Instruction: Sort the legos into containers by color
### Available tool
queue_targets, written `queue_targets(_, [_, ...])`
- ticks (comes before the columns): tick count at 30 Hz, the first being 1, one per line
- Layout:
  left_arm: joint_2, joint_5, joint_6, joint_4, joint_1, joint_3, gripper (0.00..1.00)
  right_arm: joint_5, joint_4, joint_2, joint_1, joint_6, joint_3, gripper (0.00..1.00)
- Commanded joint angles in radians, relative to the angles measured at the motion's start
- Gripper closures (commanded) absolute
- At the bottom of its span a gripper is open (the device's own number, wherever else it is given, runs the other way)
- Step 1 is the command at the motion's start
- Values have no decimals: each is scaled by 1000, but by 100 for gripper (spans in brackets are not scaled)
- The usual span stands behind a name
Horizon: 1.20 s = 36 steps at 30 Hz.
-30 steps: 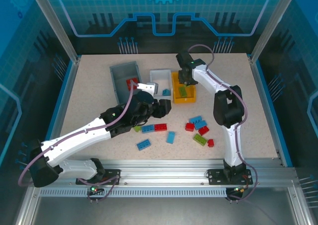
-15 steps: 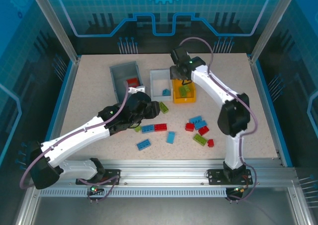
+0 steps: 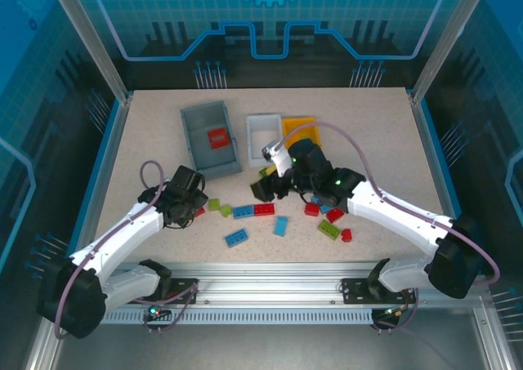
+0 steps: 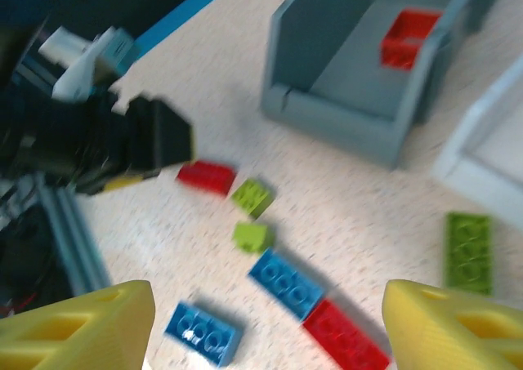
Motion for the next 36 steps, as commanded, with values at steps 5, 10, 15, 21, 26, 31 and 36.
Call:
queue_targets(5, [112, 67, -497, -39, 78, 30, 28, -41, 66, -25, 69, -11, -9, 25])
queue_targets(10, [256, 146, -644, 2, 117, 58, 26, -42, 63, -7, 79, -5, 5, 25])
queue_targets(15, [331, 143, -717, 83, 144, 54, 27, -43, 64, -1, 105, 0, 8, 25])
queue_targets(21, [361, 112, -723, 116, 155, 27, 52, -42, 71, 8, 123, 16, -9, 26])
queue_targets(26, [360, 106, -714, 140, 169, -5, 71, -38, 76, 5, 127, 24, -17, 27])
queue_targets(31, [261, 52, -636, 58, 173, 1, 78, -13, 74, -23, 125, 22, -16, 27])
queue_targets(36, [93, -85, -399, -119, 134, 93, 78, 58, 116, -64, 118, 69, -36, 29])
